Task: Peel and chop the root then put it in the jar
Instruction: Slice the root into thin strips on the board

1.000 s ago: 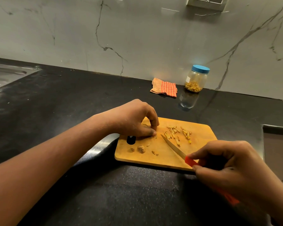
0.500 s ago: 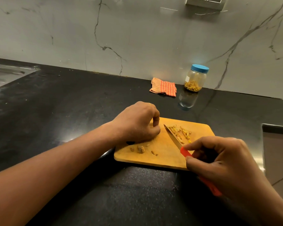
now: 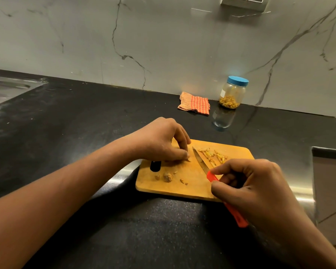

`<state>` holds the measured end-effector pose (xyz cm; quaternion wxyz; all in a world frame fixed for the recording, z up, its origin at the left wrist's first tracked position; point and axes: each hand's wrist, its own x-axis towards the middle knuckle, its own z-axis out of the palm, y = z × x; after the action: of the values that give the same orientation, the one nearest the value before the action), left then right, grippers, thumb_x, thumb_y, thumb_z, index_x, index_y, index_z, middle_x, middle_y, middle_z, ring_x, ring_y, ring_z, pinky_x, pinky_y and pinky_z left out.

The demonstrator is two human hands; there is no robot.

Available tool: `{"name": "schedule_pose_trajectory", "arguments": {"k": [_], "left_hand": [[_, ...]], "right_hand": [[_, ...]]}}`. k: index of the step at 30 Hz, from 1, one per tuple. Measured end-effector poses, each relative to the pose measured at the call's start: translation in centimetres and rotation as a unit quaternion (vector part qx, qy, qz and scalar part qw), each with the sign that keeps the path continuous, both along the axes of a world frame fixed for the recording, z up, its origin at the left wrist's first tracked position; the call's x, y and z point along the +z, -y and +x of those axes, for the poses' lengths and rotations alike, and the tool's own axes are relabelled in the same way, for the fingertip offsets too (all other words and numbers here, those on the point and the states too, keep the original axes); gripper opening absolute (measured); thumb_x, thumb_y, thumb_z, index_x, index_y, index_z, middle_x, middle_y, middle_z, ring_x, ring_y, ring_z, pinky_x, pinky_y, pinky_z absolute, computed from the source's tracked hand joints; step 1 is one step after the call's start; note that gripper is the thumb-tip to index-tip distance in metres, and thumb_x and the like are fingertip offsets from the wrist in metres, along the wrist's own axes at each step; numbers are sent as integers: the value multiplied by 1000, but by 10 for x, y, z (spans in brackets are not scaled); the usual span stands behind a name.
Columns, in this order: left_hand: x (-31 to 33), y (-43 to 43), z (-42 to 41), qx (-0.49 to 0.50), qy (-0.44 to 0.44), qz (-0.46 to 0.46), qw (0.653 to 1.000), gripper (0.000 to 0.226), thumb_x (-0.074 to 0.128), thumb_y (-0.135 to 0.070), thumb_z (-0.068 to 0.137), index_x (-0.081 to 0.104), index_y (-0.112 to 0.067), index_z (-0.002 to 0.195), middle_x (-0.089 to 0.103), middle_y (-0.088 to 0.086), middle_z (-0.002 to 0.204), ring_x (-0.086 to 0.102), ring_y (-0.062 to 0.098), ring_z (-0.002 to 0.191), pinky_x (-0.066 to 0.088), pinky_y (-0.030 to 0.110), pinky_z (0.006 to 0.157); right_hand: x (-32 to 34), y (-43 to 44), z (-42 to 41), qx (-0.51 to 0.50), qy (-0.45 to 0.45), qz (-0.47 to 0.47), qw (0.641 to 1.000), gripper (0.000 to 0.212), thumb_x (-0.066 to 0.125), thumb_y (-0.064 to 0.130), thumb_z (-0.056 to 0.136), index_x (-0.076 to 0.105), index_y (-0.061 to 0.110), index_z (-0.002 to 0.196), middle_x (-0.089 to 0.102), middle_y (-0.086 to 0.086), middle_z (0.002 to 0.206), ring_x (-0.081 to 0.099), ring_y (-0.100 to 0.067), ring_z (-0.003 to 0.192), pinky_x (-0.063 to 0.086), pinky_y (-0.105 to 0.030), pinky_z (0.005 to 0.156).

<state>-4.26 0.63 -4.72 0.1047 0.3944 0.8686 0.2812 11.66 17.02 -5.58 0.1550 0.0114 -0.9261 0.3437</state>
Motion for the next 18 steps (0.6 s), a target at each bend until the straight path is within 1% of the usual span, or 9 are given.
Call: {"name": "schedule_pose_trajectory", "arguments": {"k": [2,4,5,9,15,18], "left_hand": [[2,5,-4,3,1,10,1000,7,73,-25,85,78,-21,87,63,-15,117,55,7,113,40,14,86],[2,8,-7,3,-2,11,1000,5,75,-25,84,77,-22,88,62,-15,120,53,7,117,38,22,94],[2,8,-7,0,-2,6,1000,6,75,-25,83,78,-23,88,62,-15,121,52,7,118,38,23,95],[-2,3,-2,-11,-3,1,1000,9,76,-28,82,79,-24,90,63,-14,121,52,6,116,35,21,91],[-3,3,-2,-15,-3,4,1000,10,75,-27,83,79,-24,91,64,-13,119,54,7,114,39,22,92],[-4,3,-2,-20,-5,1,1000,10,75,-26,84,79,-24,92,63,-13,118,54,6,112,41,14,85]], "right_hand": [[0,0,0,-2,0,-4,1000,17,77,24,67,75,21,84,69,4,65,64,-8,59,53,-17,53],[1,2,2,-1,2,-8,1000,17,77,25,66,75,22,83,68,5,64,64,-9,59,53,-18,52],[1,3,2,2,3,-10,1000,17,76,26,66,75,22,83,68,5,64,65,-9,59,54,-19,52],[1,8,4,6,2,-9,1000,20,74,29,65,75,22,84,69,5,65,65,-7,60,55,-20,54],[0,9,4,10,12,4,1000,23,72,33,66,76,22,86,69,6,66,65,-6,64,54,-18,56],[1,9,3,21,23,15,999,21,70,32,70,75,23,89,68,6,68,64,-6,67,50,-15,55]]}}
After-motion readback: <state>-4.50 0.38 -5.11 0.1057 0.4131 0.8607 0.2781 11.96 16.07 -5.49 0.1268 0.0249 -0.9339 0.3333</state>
